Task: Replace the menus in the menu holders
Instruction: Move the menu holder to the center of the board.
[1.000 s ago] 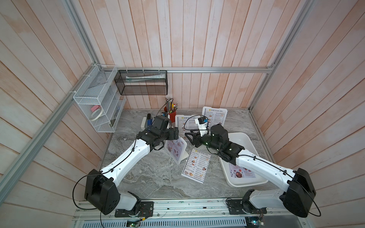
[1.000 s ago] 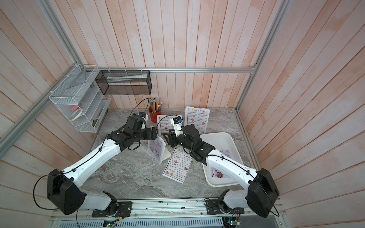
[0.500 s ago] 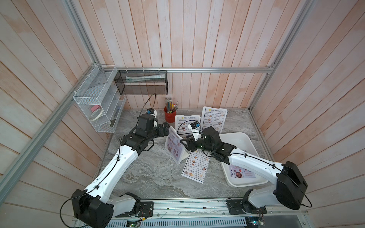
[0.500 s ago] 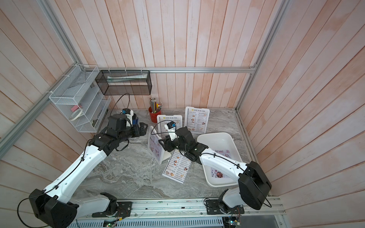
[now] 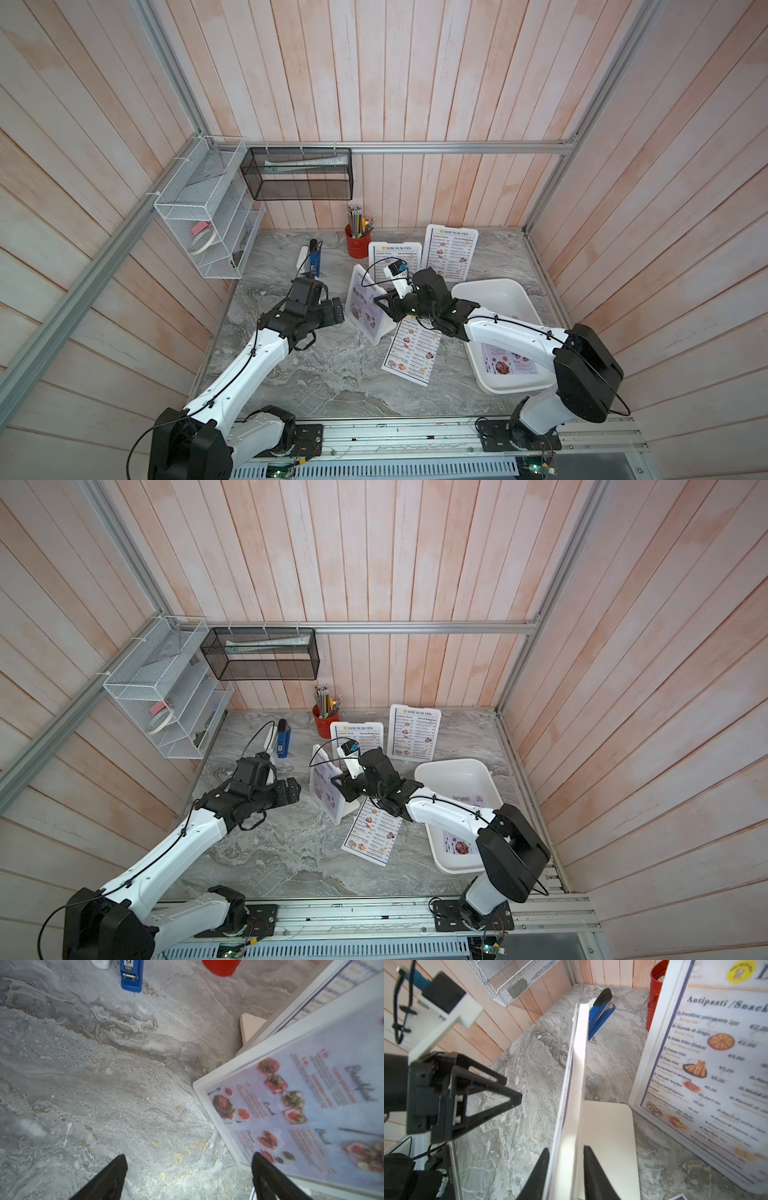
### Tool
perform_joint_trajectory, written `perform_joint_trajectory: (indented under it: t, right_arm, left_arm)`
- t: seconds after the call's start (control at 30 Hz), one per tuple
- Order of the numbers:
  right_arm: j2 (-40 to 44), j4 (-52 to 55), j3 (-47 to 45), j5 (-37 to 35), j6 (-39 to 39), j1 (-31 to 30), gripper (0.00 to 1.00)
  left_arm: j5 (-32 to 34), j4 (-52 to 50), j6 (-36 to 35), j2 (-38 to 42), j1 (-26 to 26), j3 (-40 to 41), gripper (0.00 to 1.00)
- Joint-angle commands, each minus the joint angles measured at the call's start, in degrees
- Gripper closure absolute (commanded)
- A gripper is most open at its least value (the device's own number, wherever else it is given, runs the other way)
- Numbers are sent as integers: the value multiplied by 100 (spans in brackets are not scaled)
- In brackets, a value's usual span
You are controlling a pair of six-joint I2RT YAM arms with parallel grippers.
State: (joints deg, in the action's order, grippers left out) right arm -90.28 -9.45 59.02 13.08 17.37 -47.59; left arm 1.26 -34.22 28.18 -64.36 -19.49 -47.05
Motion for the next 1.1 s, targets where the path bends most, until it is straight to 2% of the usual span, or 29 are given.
perform_joint_trajectory:
  t: [0.0,0.33,0.7,0.83,1.07]
  right_arm:
    - [-247,-241,311,230,-101,-38,75]
    - [-1227,-617,1201,933,-183,-40,74]
    - [-2332,-509,2569,1590,-341,-112,69]
    - [-2270,-194,2790,1561,-543,-106,58]
    - [-1313,46,2383,1487,-604,98,45]
  left_arm:
    - [-121,-73,157,257,23,208,5]
    - [-465,-226,507,788,-135,684,8]
    - [-446,305,915,230,-677,851,18]
    - [-403,639,952,12,-688,842,23]
    - [-328,1110,1006,-469,-837,620,32]
